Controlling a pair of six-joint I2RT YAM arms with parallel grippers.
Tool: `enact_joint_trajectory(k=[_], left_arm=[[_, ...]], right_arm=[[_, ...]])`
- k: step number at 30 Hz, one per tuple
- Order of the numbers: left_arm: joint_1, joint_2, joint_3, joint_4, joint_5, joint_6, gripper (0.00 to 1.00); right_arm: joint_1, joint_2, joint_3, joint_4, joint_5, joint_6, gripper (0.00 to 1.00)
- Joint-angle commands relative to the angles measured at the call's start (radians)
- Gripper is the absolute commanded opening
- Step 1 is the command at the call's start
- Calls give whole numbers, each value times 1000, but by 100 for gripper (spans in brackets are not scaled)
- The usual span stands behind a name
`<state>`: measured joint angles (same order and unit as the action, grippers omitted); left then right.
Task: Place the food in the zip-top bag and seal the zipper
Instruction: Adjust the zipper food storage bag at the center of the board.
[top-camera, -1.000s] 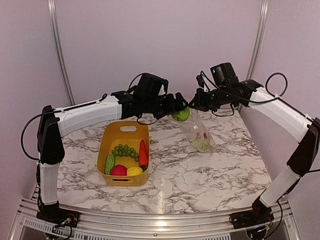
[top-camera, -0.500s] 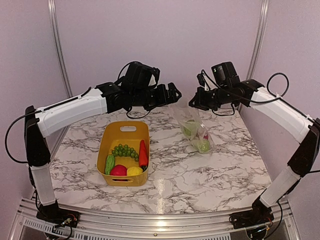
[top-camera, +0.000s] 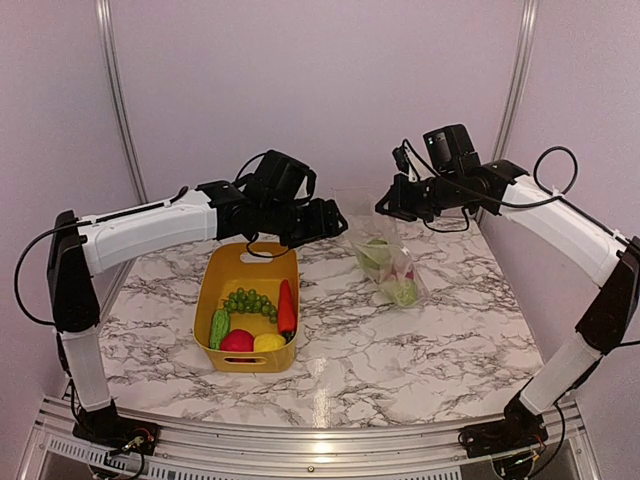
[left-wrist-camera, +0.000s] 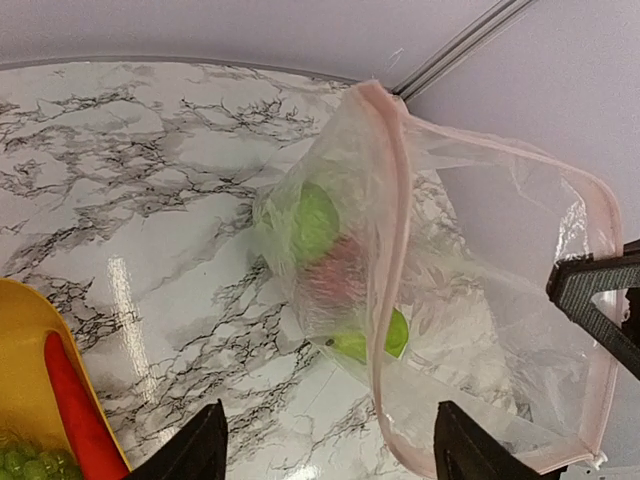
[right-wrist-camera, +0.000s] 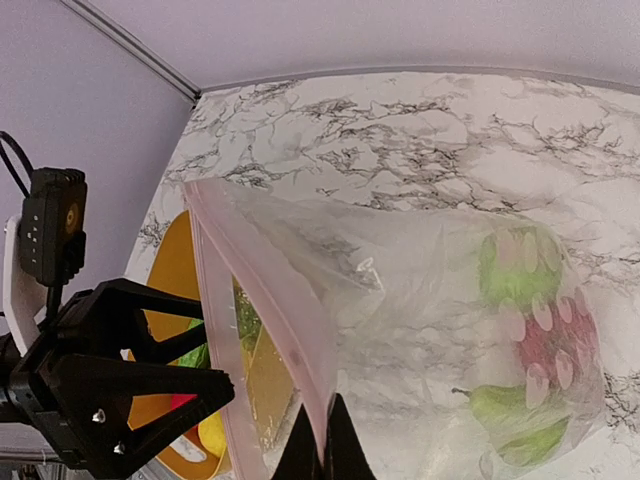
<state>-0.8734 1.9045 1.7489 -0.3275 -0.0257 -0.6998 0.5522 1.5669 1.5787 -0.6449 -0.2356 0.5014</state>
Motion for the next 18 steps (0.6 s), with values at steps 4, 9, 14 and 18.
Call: enact_joint_trajectory(k=[4, 9, 14, 18], left_arm=[[37, 66, 39, -50, 106, -101, 47], [38, 128, 130, -46, 159, -94, 26], [28, 120, 210, 45, 226, -107, 3], [-3, 74, 235, 123, 213, -108, 0]], right_arm=[[-1, -11, -18, 33, -20, 3, 0], [0, -16, -32, 33, -15, 1, 0], [-1, -18, -25, -1, 22, -9, 0], [-23, -25, -4, -46, 74, -29, 0]])
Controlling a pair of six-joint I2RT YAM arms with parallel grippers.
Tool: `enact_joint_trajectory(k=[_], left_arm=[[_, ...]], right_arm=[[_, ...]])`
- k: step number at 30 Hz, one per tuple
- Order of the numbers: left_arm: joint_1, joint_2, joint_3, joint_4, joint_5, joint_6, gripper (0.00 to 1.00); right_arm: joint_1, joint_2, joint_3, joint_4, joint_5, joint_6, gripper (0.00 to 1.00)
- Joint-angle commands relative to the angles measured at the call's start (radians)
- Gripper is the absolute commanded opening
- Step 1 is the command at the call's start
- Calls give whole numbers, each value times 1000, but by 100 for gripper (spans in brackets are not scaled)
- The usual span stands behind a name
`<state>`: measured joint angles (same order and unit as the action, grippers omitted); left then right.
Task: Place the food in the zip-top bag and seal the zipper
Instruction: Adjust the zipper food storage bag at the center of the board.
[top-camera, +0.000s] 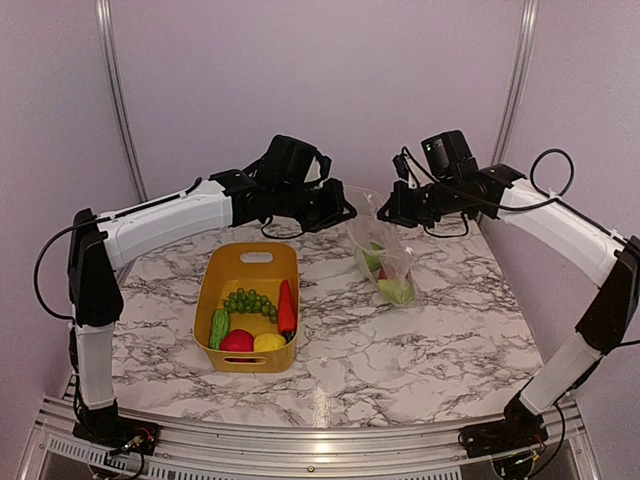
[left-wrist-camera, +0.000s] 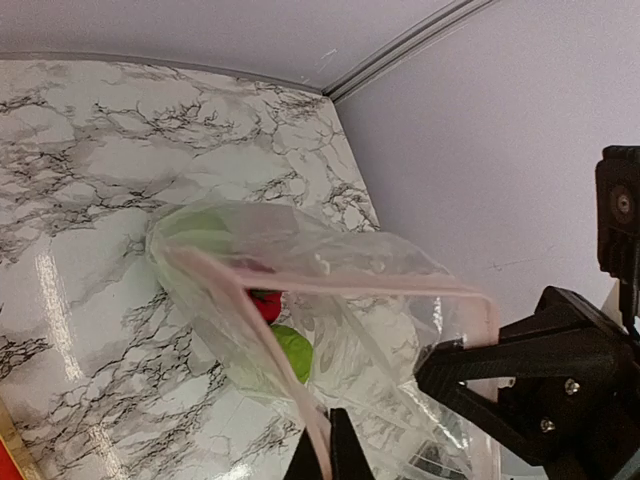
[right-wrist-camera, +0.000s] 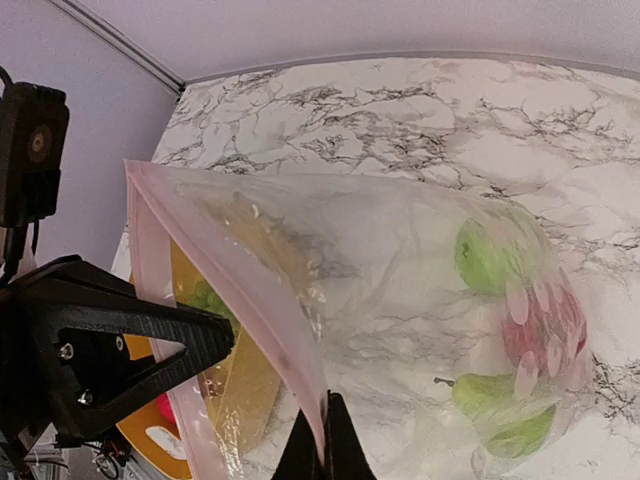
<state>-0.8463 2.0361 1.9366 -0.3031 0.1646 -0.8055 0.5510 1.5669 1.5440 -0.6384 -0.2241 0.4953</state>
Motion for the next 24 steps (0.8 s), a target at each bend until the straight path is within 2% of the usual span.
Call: enact_joint_trajectory(k=[1, 6, 9, 12, 15, 19, 24], left_arm=[[-32, -63, 48, 98, 20, -12, 0], [-33, -43, 49, 52, 2, -20, 0], [-33, -30, 55, 64, 10, -16, 22], [-33, -47, 55, 119, 32, 25, 62], [-32, -103, 21, 134, 1, 79, 97], [-25, -188, -87, 99, -66, 169, 99], [7, -321, -314, 41, -100, 251, 99]], right_arm=[[-33, -34, 43, -64, 73, -29, 0], [-122, -63, 153, -122, 176, -85, 0], [-158, -42, 251, -181, 245, -141, 0], [-169, -19, 321, -219, 287, -173, 0], [-169, -22, 304, -206, 264, -164, 0], [-160, -65, 139, -121, 185, -120, 0], [-123, -116, -56, -26, 129, -68, 0]])
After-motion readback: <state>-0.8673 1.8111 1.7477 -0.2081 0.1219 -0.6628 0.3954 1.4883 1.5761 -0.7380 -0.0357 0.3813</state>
